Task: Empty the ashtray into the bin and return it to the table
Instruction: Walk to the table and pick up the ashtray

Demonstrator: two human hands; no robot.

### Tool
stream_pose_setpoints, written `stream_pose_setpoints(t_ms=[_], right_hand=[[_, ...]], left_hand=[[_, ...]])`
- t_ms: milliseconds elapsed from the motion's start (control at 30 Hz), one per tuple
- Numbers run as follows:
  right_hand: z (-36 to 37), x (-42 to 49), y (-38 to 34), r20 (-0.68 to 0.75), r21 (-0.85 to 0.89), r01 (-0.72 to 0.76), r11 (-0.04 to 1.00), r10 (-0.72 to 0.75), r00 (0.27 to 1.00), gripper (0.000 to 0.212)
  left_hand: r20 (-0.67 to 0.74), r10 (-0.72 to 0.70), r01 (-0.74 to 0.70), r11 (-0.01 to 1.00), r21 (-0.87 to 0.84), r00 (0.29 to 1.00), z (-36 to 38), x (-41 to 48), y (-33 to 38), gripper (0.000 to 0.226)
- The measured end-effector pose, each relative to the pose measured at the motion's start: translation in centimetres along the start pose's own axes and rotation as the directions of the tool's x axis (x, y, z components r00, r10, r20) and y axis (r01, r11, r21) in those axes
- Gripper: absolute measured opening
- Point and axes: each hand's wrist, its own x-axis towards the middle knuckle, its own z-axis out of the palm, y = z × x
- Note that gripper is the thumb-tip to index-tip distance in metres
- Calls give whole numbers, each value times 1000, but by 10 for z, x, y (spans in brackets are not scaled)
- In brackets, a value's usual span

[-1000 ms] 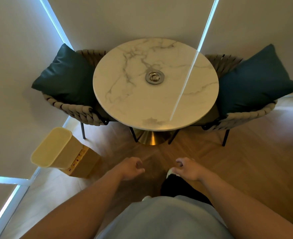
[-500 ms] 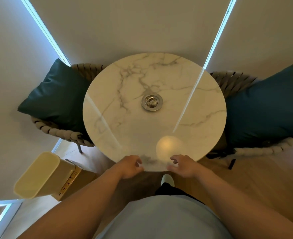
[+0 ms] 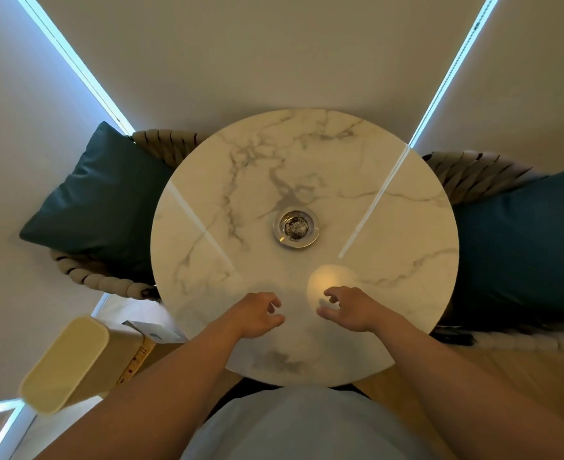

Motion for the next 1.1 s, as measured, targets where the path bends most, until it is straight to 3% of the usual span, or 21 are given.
stream_pose_setpoints(t_ms=[467,800,967,1100], right_hand=[[-29,44,-50,-166,62,-145,987,154,974,68],[-68,83,-51,-340,129,15,992,30,940,73],[-72,104,-36,-359,137,36,990,16,933,92],[-70,123,-29,-360,122,48,991,-1,933,89]], left_hand=[[-35,197,-198,980,-8,980,-92,74,-16,46],[-213,165,-165,986,20,963,-111,111,-12,83],[-240,134,-136,991,9,961,-103,133,-11,101],[-271,166,-159,986,49,948,-100,148,-7,109]])
